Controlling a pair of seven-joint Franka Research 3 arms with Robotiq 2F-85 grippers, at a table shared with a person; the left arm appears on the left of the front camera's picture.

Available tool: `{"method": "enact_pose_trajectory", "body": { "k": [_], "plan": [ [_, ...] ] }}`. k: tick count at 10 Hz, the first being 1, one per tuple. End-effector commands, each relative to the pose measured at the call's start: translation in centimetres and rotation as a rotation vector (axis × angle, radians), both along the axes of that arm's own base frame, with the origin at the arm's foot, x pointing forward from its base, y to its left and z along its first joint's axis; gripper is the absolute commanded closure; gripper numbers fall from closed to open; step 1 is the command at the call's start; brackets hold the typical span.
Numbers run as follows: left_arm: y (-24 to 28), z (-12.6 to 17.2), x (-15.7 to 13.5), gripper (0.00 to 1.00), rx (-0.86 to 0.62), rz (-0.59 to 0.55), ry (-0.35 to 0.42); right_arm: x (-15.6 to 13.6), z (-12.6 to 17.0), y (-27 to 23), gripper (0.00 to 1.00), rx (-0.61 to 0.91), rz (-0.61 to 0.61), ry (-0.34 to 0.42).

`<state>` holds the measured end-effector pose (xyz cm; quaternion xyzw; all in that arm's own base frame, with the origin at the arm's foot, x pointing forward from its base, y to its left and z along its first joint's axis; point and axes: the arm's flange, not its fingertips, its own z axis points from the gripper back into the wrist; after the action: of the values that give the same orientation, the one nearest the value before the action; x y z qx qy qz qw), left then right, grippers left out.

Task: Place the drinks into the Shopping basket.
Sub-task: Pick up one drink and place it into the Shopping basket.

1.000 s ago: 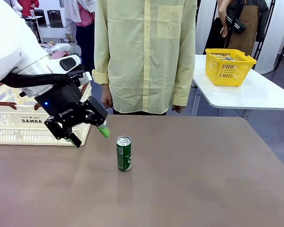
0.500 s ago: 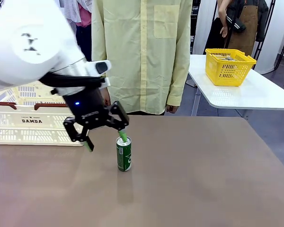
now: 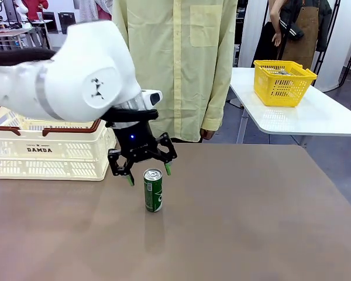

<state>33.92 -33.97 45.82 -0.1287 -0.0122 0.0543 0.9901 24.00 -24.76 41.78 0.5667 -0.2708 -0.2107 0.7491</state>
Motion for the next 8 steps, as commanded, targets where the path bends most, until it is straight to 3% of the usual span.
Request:
{"method": "enact_pose_trajectory", "body": {
  "k": [1, 3, 8],
  "plan": [
    [-2.1, -1.0, 2.6, 0.0, 0.07, 0.038, 0.004, 0.0, 0.2, -0.1, 0.0, 0.006, 0.001, -0.015],
    [-2.9, -2.1, 4.7, 0.0, 0.17, 0.076, 0.026, 0.0, 0.2, -0.1, 0.0, 0.006, 0.001, -0.015],
    [-3.9, -4.7, 7.2, 0.0, 0.202, 0.016, 0.119, 0.0, 0.2, -0.1, 0.0, 0.006, 0.001, -0.015]
  ]
}}
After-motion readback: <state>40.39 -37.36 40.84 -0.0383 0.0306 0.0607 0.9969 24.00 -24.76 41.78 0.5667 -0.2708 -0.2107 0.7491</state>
